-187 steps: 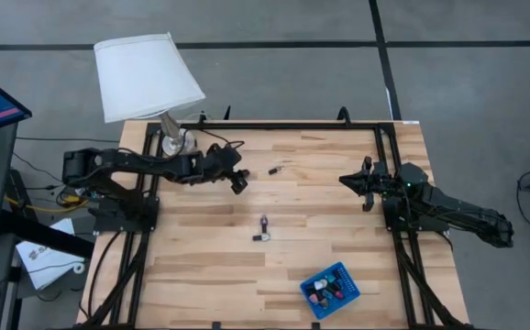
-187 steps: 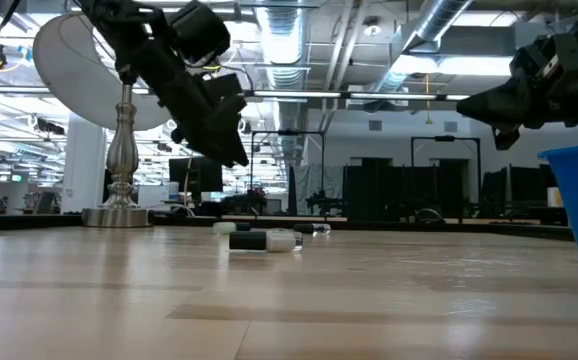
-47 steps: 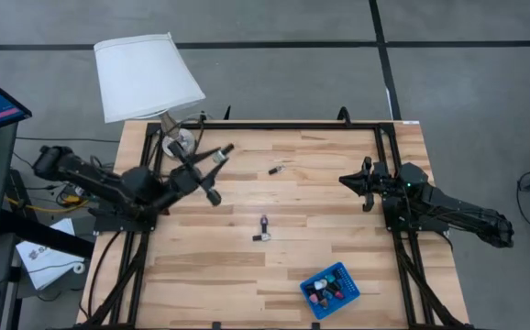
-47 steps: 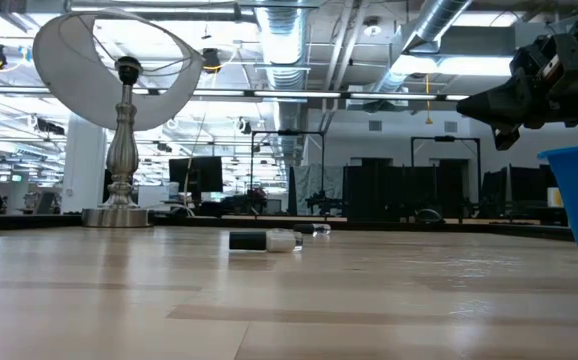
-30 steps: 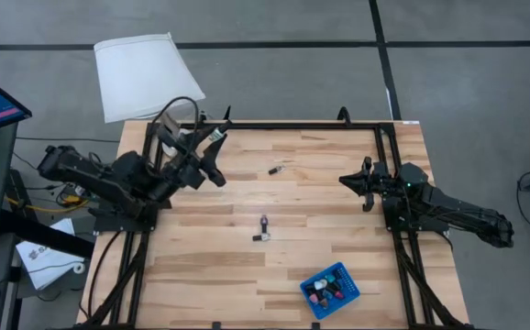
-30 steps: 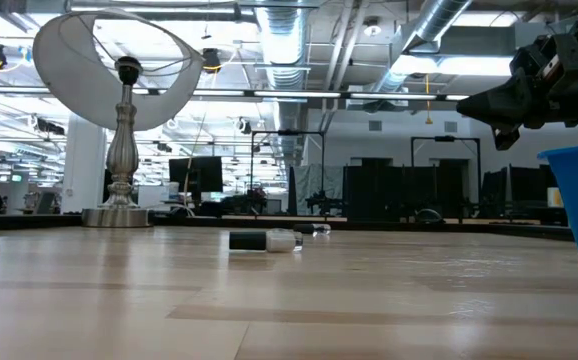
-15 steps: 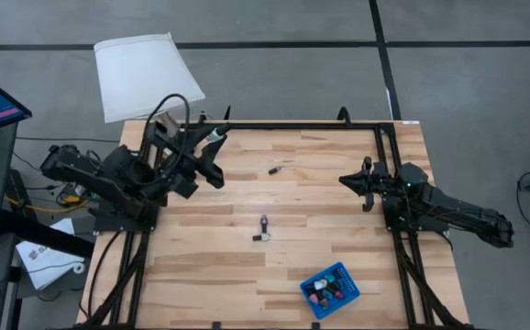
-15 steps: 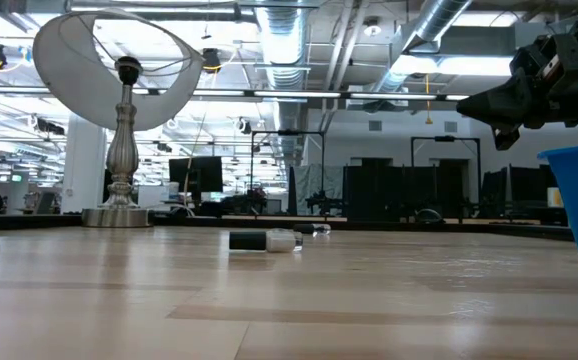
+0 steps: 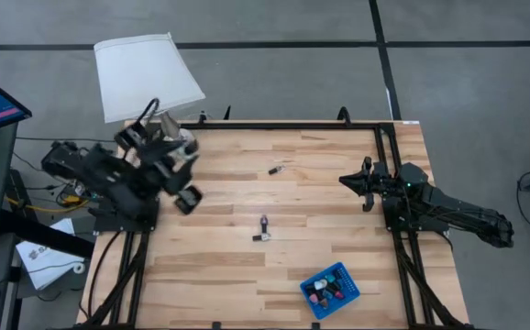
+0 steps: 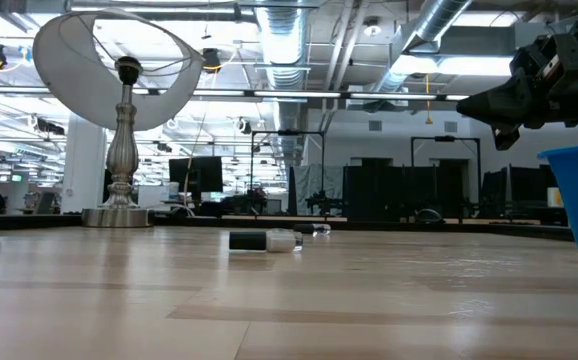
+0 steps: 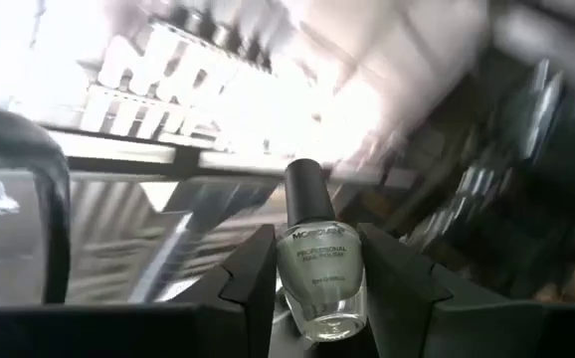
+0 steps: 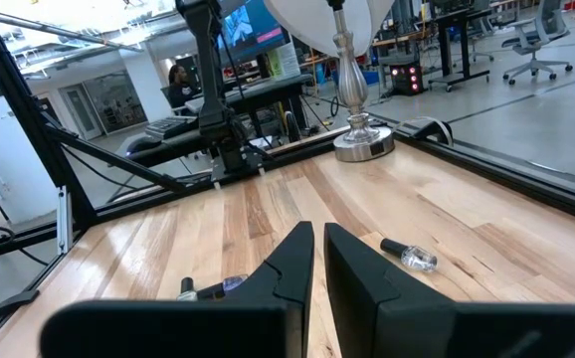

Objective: Pick & Place Nail Polish
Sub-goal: Put the gray nail polish into the blue bin

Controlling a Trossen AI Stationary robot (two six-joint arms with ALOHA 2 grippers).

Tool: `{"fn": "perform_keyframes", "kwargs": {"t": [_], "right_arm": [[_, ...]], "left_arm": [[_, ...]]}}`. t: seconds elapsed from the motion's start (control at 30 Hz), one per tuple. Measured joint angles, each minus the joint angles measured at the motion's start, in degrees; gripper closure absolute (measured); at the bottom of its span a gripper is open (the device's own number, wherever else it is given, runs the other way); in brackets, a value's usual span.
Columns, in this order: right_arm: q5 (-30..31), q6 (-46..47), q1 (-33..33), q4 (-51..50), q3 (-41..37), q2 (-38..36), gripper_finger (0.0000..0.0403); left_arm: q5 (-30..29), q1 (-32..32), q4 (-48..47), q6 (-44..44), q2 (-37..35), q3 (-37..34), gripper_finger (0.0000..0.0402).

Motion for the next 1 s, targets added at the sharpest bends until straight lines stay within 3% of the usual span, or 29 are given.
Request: {"fn": "perform_keyframes", "kwargs": {"t": [0.13, 0.27, 0.5, 0.6, 0.67, 0.87, 1.0], "right_arm": [[0.0, 0.01, 0.0, 0.0, 0.0, -0.01, 0.0381], [0.0, 0.0, 0.0, 0.0, -0.02, -0.02, 0.0381], [0.0, 0.0, 0.0, 0.0, 0.0, 0.0, 0.0381], [0.02, 0.01, 0.0, 0.0, -0.02, -0.01, 0.0381], [0.01, 0.01, 0.01, 0.0, -0.01, -0.01, 0.0381], [0.0, 0.01, 0.01, 0.0, -0.02, 0.0, 0.0381], [0.0, 0.0, 0.0, -0.02, -0.02, 0.0, 0.0381]], "left_arm": [[7.55, -2.18, 0.11, -15.98, -2.26, 0.99, 0.0282], [18.83, -3.75, 1.4, -34.14, -5.17, 1.13, 0.0281], [36.27, -4.62, 3.72, -57.15, -8.48, 1.15, 0.0293], [45.0, -5.83, 6.14, -59.05, -8.14, 1.16, 0.0293], [47.76, -7.6, 7.13, -57.43, -7.77, 1.11, 0.0293], [49.27, -12.05, 7.67, -44.79, -7.93, 1.13, 0.0293], [49.02, -12.33, 5.89, -44.29, -7.86, 1.1, 0.0293]]}}
